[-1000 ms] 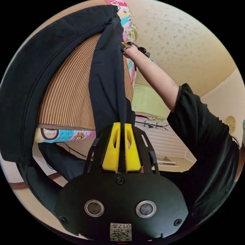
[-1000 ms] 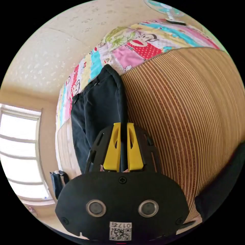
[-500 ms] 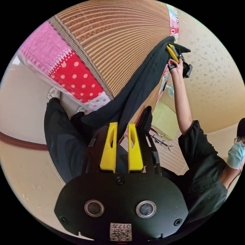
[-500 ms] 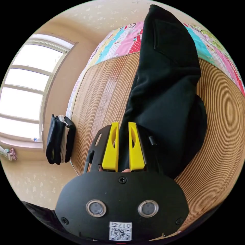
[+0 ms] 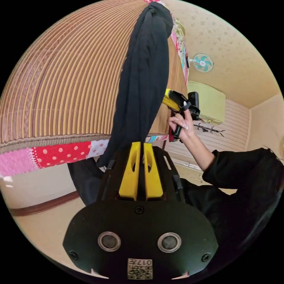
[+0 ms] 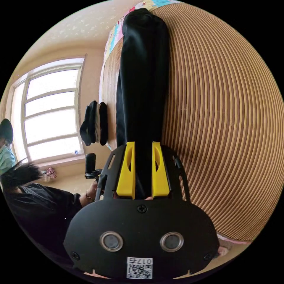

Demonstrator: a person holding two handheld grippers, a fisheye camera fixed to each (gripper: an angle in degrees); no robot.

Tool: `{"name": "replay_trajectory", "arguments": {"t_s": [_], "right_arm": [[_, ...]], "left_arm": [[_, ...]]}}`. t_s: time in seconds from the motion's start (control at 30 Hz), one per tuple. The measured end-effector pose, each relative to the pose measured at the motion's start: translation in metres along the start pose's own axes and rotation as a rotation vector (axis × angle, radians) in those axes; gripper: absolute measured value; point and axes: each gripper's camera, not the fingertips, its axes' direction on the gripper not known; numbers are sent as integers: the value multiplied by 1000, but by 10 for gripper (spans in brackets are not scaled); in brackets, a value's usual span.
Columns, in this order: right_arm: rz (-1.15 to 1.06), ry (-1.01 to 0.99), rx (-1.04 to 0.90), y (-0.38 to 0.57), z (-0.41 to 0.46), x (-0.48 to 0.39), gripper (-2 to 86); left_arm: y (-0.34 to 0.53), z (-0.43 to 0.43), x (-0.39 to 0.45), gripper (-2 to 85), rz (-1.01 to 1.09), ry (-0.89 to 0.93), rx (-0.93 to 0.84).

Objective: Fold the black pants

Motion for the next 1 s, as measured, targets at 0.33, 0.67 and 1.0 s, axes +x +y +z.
{"name": "replay_trajectory", "arguments": {"t_s": [0.33, 0.67, 1.0], "right_arm": [[37, 56, 52, 66, -20, 14, 9], [-132, 65, 210, -38, -55, 13, 87], [-187, 134, 182, -48, -40, 11, 23]], "left_arm": [[67, 10, -84, 31, -333, -127, -108], [-30, -30, -42, 86, -91, -219, 121], [-24, 40, -43, 26, 19, -106, 146]]}}
